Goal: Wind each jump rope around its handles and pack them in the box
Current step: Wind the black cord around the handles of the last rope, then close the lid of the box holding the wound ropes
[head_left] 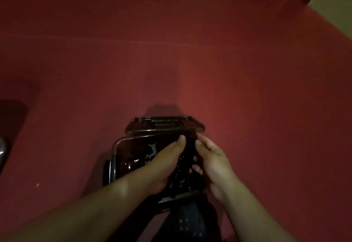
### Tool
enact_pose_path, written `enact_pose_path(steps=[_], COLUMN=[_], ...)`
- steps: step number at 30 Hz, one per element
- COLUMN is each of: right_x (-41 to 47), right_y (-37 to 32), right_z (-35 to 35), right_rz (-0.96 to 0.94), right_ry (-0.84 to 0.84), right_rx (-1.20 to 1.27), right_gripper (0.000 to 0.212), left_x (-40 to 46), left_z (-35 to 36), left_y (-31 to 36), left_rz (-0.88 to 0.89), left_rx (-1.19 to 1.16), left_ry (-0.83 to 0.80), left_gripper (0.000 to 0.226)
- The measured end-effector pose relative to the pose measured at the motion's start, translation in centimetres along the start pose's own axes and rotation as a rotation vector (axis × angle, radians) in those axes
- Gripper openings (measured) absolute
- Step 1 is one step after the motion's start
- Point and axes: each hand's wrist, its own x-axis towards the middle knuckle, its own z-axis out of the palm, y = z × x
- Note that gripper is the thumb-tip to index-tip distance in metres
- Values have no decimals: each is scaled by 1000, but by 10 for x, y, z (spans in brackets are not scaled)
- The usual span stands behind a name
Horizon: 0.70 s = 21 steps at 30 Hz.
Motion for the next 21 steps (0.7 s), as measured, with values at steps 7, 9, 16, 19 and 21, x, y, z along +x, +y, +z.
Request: enact_pose_path(steps=[7, 9, 16, 19, 21], right_x=[26, 30, 27, 19, 21], right_y=[39, 44, 62, 66, 66], right_z=[19, 16, 1, -1, 1], right_rz=[43, 17, -136, -330, -387], right_ry=[-63, -33, 149, 265, 270], right_rx=[-183, -247, -335, -564, -606], right_gripper=[23, 22, 18, 19, 21], left_x=[5, 7, 1, -3, 4], left_z=[-52, -52, -45, -53, -68], left_y=[-21, -27, -34, -18, -9], left_rz=[-33, -35, 205, 398, 497], left_rx=[-104, -40, 455, 517, 613], left_ry=[138, 148, 389, 547, 629], left_gripper=[29, 32, 30, 24, 17])
